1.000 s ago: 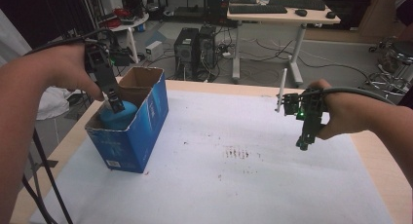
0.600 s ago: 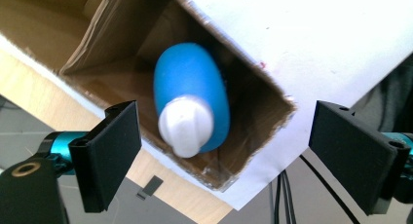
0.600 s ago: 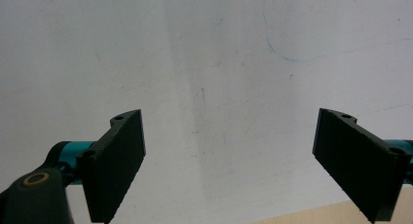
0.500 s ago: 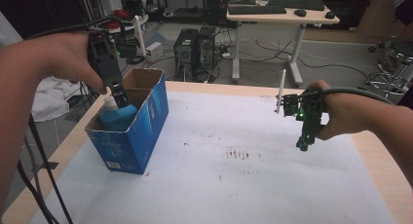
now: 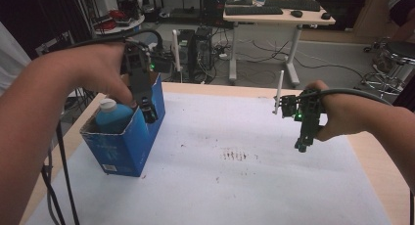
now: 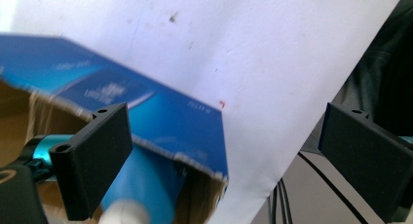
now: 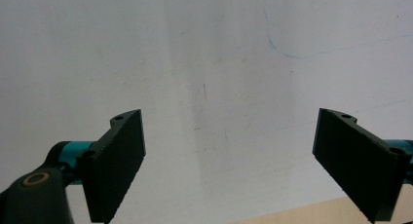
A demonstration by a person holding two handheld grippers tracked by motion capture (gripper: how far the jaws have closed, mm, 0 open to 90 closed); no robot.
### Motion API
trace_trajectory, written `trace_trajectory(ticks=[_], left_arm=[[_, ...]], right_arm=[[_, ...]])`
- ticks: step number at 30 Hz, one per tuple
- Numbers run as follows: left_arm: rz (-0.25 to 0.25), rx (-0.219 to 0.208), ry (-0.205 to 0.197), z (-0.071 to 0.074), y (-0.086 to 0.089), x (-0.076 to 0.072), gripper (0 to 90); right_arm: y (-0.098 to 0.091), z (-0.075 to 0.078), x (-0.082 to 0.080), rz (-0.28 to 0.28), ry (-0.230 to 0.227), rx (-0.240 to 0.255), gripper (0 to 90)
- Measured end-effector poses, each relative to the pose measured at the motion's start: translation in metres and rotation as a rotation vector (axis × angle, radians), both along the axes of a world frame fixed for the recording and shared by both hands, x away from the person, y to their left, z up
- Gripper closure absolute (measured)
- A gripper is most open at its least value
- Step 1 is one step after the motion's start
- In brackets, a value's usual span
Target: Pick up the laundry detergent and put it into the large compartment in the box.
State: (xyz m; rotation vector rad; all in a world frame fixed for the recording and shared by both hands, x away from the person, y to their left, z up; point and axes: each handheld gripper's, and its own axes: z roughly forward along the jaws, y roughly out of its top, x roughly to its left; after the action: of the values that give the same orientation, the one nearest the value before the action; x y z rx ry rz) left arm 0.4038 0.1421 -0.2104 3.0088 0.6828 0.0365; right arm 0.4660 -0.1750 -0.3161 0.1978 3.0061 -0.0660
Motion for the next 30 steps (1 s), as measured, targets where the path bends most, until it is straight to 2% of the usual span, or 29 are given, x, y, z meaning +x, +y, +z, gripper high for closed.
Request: trace_trajectory(ticks=[3, 7, 10, 14, 17, 23, 25, 30], left_arm=[[-0.016, 0.000, 0.015, -0.006, -0.006, 0.001, 2.1], [-0.063, 0.005, 0.040, -0.015, -0.015, 0.001, 2.1], [-0.106, 0.012, 0.058, -0.021, -0.023, 0.000, 2.1], [-0.184, 0.029, 0.060, -0.031, -0.036, -0.002, 2.1], [-0.234, 0.022, 0.088, -0.038, -0.044, -0.003, 2.1], [-0.283, 0.056, 0.126, -0.054, -0.053, 0.001, 2.1], [-0.276, 0.037, 0.138, -0.059, -0.054, 0.006, 2.1], [-0.271, 0.033, 0.121, -0.063, -0.056, 0.015, 2.1]], right_arm=[[0.000, 0.001, -0.001, 0.001, 0.001, -0.002, 11.1], [0.000, 0.001, -0.004, 0.007, -0.001, -0.005, 11.1], [0.001, 0.001, -0.006, 0.006, 0.002, -0.011, 11.1], [0.003, 0.001, -0.011, 0.003, 0.003, -0.012, 11.1], [0.005, 0.000, -0.015, 0.005, 0.005, -0.012, 11.1], [0.005, -0.003, -0.018, 0.013, 0.013, -0.018, 11.1], [0.004, -0.002, -0.019, 0.015, 0.012, -0.019, 11.1], [0.002, 0.000, -0.019, 0.016, 0.011, -0.010, 11.1]])
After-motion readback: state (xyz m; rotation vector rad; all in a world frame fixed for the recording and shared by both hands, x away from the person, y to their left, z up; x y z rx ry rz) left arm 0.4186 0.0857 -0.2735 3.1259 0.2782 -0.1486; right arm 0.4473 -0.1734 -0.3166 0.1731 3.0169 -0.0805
